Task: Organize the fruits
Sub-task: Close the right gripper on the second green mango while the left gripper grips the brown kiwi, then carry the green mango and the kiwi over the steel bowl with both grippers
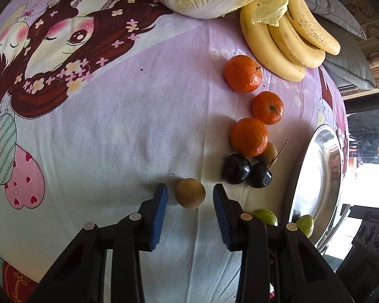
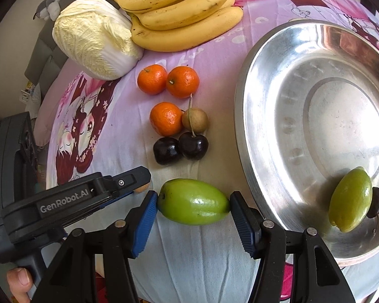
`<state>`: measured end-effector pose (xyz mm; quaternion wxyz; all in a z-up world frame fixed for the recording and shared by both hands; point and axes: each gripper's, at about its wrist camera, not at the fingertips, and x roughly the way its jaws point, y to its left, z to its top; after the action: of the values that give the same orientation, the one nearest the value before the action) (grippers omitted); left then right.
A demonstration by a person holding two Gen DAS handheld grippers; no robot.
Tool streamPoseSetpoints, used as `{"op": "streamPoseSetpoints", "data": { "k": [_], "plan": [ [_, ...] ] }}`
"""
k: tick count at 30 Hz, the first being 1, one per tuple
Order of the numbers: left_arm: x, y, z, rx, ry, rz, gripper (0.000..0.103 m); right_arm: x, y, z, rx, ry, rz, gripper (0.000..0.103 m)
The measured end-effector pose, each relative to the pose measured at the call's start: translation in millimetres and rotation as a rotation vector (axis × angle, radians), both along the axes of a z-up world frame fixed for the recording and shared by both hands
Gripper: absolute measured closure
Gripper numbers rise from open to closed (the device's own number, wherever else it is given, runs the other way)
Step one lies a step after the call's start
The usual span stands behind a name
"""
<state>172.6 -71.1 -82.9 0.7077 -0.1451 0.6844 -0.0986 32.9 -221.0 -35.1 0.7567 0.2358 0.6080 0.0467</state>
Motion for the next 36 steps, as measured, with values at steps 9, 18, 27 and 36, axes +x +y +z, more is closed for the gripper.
{"op": "streamPoseSetpoints", "data": {
  "k": [9, 18, 27, 36],
  "plan": [
    [2, 8, -6, -0.066, 0.009, 0.061, 0.078, 0, 1, 2, 0.006, -0.011, 0.007, 0.041],
    [-4, 14, 4, -0.044, 0.001, 0.061, 0.078, -1, 3, 15, -0.007, -0.044, 0.023, 0.041],
    [-2, 17, 8, -0.022, -0.005, 0.064, 0.078, -2, 2, 27, -0.022, -0.08, 0.025, 0.041],
    [0, 7, 14, 0.021, -0.006, 0.065, 0.078, -1, -8, 38, -0.063, -0.117, 0.017, 0.041]
  ]
}}
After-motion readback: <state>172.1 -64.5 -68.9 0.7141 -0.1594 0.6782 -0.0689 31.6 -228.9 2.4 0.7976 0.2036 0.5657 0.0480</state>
